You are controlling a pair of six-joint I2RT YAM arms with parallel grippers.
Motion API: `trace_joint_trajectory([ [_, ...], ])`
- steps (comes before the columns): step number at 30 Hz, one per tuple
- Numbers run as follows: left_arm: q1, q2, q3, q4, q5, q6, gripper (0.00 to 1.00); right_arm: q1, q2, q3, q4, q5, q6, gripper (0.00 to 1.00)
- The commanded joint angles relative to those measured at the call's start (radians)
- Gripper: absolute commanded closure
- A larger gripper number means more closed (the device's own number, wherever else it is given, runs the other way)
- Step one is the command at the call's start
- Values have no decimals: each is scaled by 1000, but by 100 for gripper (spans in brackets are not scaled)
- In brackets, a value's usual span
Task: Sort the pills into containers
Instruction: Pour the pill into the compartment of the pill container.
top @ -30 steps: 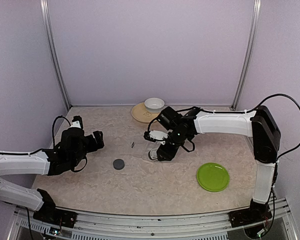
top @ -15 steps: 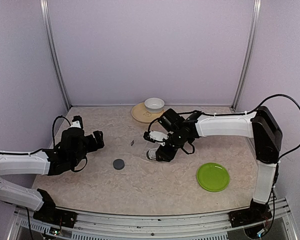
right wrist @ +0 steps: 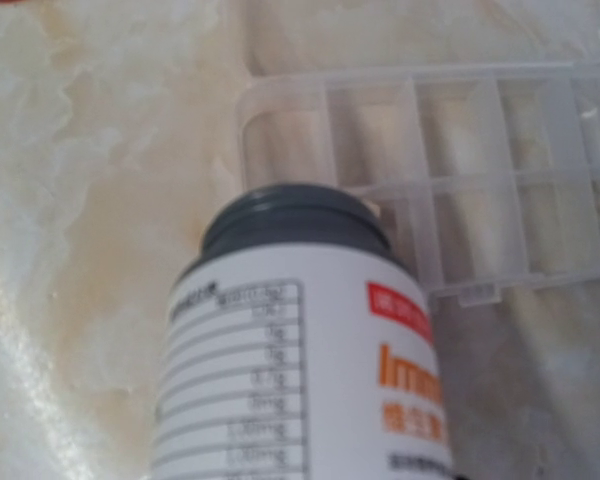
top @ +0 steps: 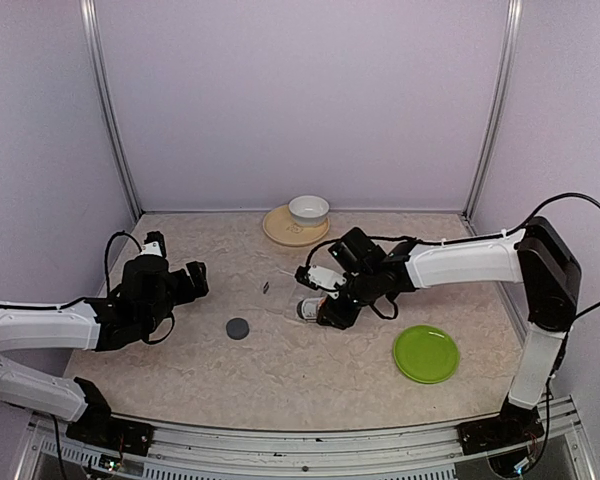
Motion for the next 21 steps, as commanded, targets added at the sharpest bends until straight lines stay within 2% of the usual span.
trace_joint_trajectory([
  [1,4,1,-5,16,2,-5,1,-7,-64,-63,123,21,19,90],
  [15,5,-3,-5,16,0,-3,1,-6,-100,-228,411,-28,42,91],
  [21,5,-3,-5,15,0,-3,1,-7,-95,-270,474,-20,60,91],
])
